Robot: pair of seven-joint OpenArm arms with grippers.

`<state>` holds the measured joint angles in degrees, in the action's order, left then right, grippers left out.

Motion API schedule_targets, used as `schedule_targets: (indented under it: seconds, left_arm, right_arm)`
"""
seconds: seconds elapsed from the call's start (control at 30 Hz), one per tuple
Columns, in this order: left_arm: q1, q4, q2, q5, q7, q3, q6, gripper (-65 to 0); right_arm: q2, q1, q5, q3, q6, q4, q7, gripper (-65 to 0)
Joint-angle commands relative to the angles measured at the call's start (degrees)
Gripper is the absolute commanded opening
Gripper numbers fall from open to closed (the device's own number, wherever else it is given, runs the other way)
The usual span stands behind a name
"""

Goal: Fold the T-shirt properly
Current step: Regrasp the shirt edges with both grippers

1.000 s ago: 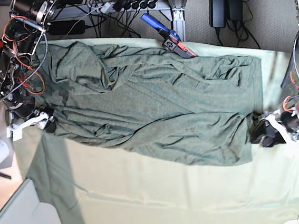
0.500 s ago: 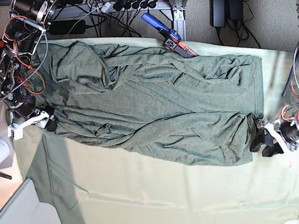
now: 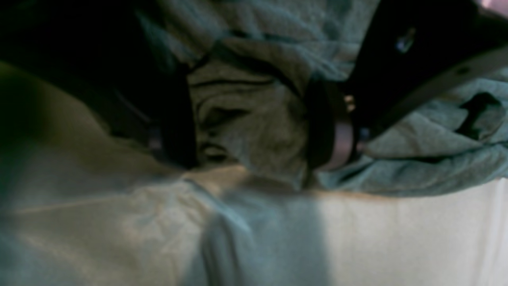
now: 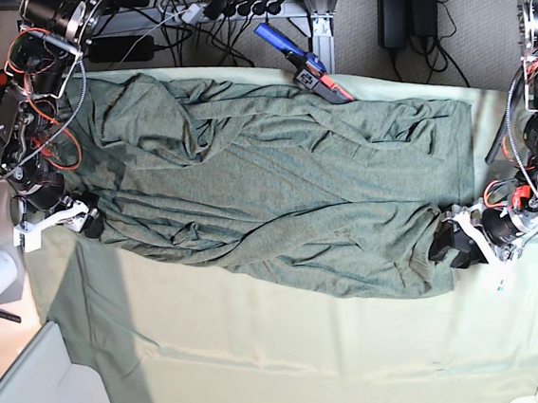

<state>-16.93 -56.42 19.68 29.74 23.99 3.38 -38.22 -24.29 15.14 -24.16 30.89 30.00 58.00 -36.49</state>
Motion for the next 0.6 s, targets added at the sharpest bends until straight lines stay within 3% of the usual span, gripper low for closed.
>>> schedule_targets:
  seconds: [0.0, 0.27, 0.4, 0.53, 0.57]
  left_arm:
    - [-1.8, -0.6, 0.2, 0.8, -0.9, -0.2, -0.2, -27.8]
    - [-2.1, -0.6, 0.0, 0.9, -1.0, -0.2, -0.2, -29.0]
    - [-2.1, -0.6, 0.0, 0.9, -1.7, -0.2, -0.2, -46.7]
    - [-2.1, -0.6, 0.1, 0.9, -6.6, -0.2, -0.9, -58.6]
    - [-2.1, -0.6, 0.2, 0.8, -7.7, -0.2, -1.8, -61.4]
  right_arm:
    - [-1.2, 1.2, -0.9, 0.3, 0.2, 0.7, 0.6, -21.8]
    - [-1.2, 1.2, -2.1, 0.3, 0.2, 0.7, 0.6, -21.8]
    - [-1.2, 1.2, -2.2, 0.3, 0.2, 0.7, 0.4, -22.0]
    - [-1.2, 1.2, -2.2, 0.3, 0.2, 0.7, 0.4, -22.5]
    - [-1.2, 1.2, -2.2, 0.3, 0.2, 0.7, 0.4, -25.3]
